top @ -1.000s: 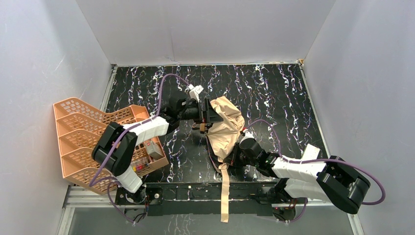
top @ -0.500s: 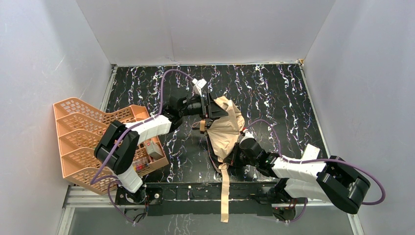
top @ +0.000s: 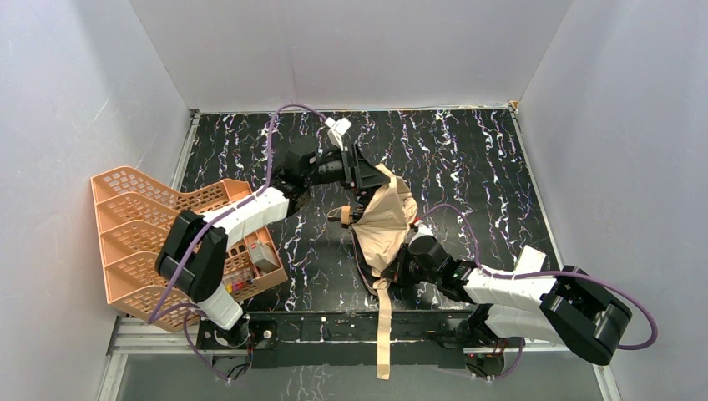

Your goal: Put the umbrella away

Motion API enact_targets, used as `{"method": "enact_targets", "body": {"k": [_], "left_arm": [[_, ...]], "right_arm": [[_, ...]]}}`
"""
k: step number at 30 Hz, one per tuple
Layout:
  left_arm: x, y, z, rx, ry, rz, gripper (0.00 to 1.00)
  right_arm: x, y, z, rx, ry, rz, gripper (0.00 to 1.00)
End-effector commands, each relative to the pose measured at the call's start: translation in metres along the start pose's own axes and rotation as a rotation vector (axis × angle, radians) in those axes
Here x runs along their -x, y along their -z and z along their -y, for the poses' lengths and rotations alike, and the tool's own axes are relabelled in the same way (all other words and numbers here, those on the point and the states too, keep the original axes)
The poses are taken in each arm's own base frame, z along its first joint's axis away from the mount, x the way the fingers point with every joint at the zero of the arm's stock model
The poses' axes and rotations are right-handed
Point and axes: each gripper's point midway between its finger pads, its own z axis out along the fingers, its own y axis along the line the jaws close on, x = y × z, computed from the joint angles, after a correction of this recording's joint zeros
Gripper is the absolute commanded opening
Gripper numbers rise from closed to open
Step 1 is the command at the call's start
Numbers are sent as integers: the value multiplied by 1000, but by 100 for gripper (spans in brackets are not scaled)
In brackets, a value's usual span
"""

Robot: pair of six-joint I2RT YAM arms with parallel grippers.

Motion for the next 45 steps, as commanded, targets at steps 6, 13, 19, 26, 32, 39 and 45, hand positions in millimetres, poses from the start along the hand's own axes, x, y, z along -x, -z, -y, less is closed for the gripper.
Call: {"method": "enact_targets", "body": {"k": [6,13,19,26,32,39,45], "left_arm": [[61,33,31,-6,-108,120,34],[41,58,-18,239,-112,81,56],[12,58,-37,267,-51,44,63],[0,34,-37,186,3,30,64],[-2,22,-36,141,29,26,59],[-3,14,-43,140,43,20,51],[6,9,-36,105,39,34,30]], "right_arm": [[-10,0,19,-62,21,-28,0],[-10,1,20,-65,22,-25,0],[-11,0,21,-68,19,-28,0],[-11,1,22,-69,17,-28,0],[-11,2,22,-71,14,-23,0],[-10,2,22,-68,13,-20,0],[-11,3,23,-68,9,-19,0]]}}
